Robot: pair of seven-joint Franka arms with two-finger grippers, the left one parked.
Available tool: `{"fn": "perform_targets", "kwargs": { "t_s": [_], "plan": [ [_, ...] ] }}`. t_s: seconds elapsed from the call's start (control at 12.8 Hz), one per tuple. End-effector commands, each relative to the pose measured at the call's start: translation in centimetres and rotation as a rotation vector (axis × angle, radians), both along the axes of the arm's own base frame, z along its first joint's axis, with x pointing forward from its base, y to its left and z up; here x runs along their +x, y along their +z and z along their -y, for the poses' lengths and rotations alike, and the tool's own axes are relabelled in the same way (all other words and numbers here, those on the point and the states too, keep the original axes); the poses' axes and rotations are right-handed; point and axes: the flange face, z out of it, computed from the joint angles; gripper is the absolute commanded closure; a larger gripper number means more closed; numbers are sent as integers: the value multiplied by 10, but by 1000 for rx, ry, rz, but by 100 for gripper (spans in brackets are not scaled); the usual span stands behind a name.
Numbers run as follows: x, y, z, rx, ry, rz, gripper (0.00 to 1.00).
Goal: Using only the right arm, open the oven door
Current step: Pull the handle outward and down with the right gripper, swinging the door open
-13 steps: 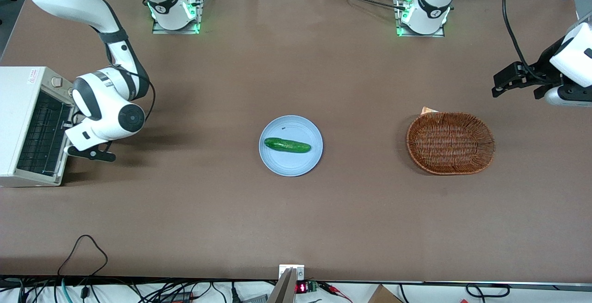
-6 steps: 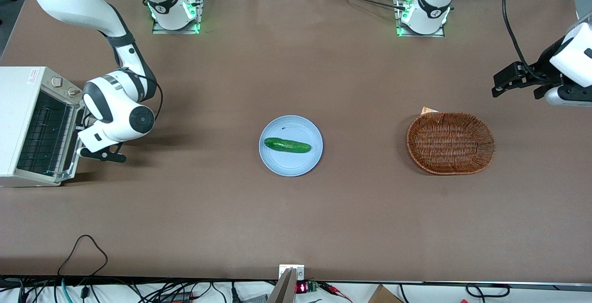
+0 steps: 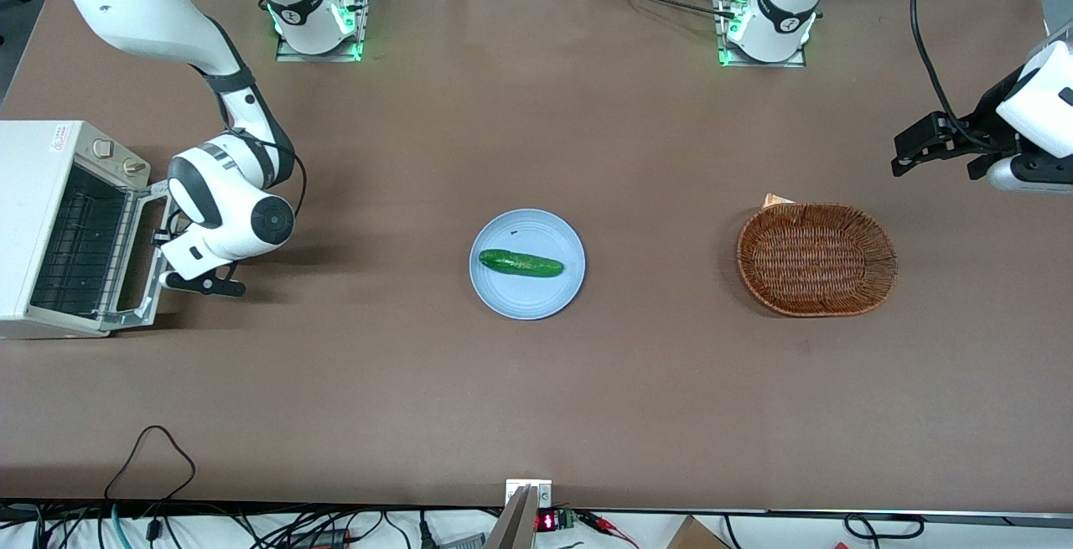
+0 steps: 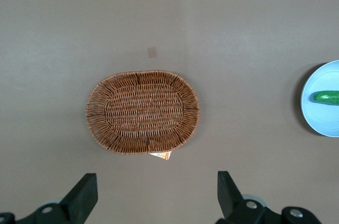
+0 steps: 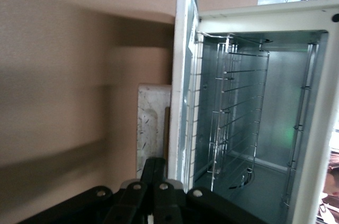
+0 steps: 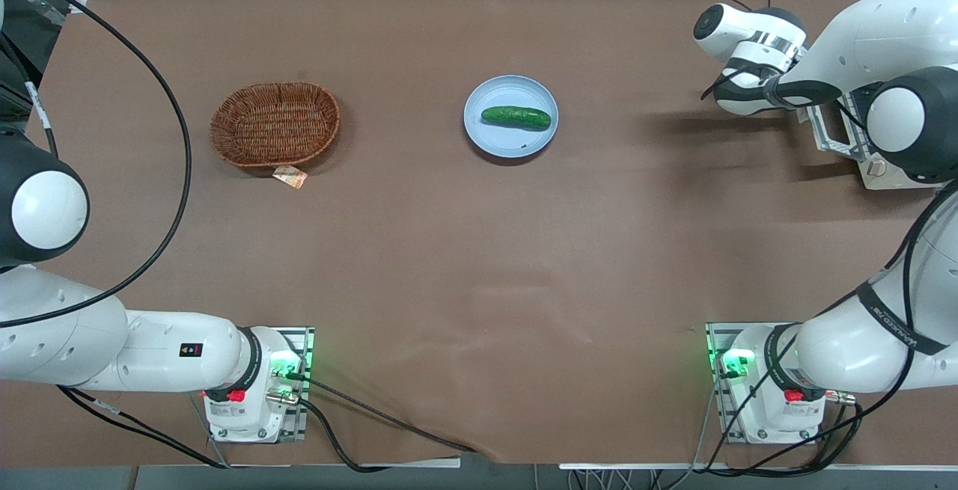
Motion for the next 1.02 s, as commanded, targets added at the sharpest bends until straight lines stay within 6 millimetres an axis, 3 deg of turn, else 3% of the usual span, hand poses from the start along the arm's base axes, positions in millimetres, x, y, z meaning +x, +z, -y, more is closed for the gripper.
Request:
{"fn": "perform_targets", "kwargs": {
  "t_s": [0.0,0.23,0.63,0.94],
  "plan": [
    [-4,-15,11,-20,-35,-16,97],
    [-4,-24,10,-21,-32,-29,97],
    [-6,-51,-9,-29,-15,-42,97],
    [-8,-60,-8,-33,-18,-51,97]
  ]
}}
